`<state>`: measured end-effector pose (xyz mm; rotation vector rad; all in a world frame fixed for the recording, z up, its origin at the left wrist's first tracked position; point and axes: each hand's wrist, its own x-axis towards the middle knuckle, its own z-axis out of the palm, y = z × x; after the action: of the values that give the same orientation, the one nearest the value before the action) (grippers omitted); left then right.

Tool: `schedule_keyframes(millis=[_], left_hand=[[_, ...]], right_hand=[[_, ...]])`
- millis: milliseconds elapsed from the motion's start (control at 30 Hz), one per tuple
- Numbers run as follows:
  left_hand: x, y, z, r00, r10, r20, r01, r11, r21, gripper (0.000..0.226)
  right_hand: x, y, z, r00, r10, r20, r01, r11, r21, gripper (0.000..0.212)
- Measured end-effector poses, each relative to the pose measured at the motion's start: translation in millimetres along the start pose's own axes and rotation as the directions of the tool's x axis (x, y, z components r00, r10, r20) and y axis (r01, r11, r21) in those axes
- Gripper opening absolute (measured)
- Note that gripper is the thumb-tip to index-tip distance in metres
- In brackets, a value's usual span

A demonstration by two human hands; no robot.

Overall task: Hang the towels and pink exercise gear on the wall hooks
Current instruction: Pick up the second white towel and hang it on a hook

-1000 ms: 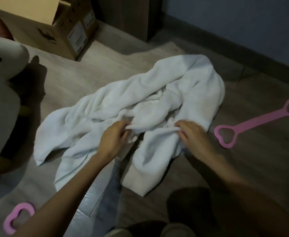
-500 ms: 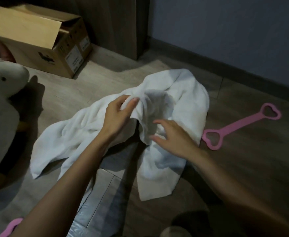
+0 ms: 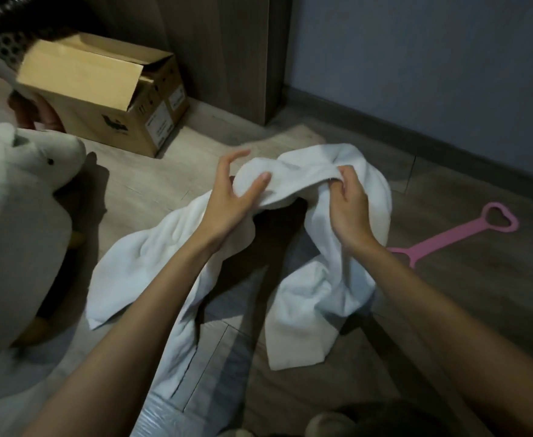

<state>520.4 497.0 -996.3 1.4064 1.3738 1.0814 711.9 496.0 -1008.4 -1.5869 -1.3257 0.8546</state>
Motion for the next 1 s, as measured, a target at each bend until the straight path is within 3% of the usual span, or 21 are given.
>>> schedule_keyframes(millis=[67,100,133,200,300,433,633,900,1000], left_hand=[[-0.6,20.1,-8.9,0.991,0.065,0.118,-0.091,0.967,0.238,0.068],[-1.9,34.0,-13.9,0.982,0.06,0.179,-0.13,0.901,0.414,0.07],[-4.7,43.3,-17.1,0.975,0.061,0.215,-0.177,0.8,0.574,0.065],[-5.1,90.4,-29.7,0.97,0.1,0.221,-0.228,0.685,0.692,0.041],[1.9,162.7,-50.5,0.966,0.131,0.224,-0.244,0.75,0.614,0.019],[22.5,275.3,-87.2,0.973,0.18,0.148,-0.232,0.784,0.576,0.025],[42.2,486.7,-146.2,0.945,0.288,0.158,-0.327,0.781,0.532,0.005],[44.1,726.1,-204.2,0.886,0.456,0.089,-0.42,0.704,0.572,0.032],[41.2,775.8,-214.7,0.813,0.569,0.119,-0.493,0.566,0.66,0.03]], right_hand=[[11.5,-34.1,-18.1,0.999,-0.042,-0.033,0.042,0.999,-0.014,0.019],[16.1,-53.5,-29.2,0.997,-0.072,-0.024,0.071,0.997,-0.033,0.019],[17.9,-67.0,-37.2,0.994,-0.108,-0.007,0.107,0.992,-0.059,0.018],[22.1,-117.9,-64.7,0.989,-0.144,0.024,0.146,0.984,-0.098,0.018],[21.6,-190.2,-104.2,0.982,-0.188,0.006,0.187,0.968,-0.169,0.019],[27.8,-302.6,-158.1,0.976,-0.216,-0.023,0.203,0.945,-0.257,0.021],[37.7,-496.4,-245.0,0.963,-0.259,-0.071,0.236,0.943,-0.233,0.016],[32.5,-710.0,-343.5,0.914,-0.387,-0.122,0.352,0.905,-0.238,0.018],[24.3,-761.4,-373.6,0.888,-0.429,-0.168,0.381,0.889,-0.254,0.017]])
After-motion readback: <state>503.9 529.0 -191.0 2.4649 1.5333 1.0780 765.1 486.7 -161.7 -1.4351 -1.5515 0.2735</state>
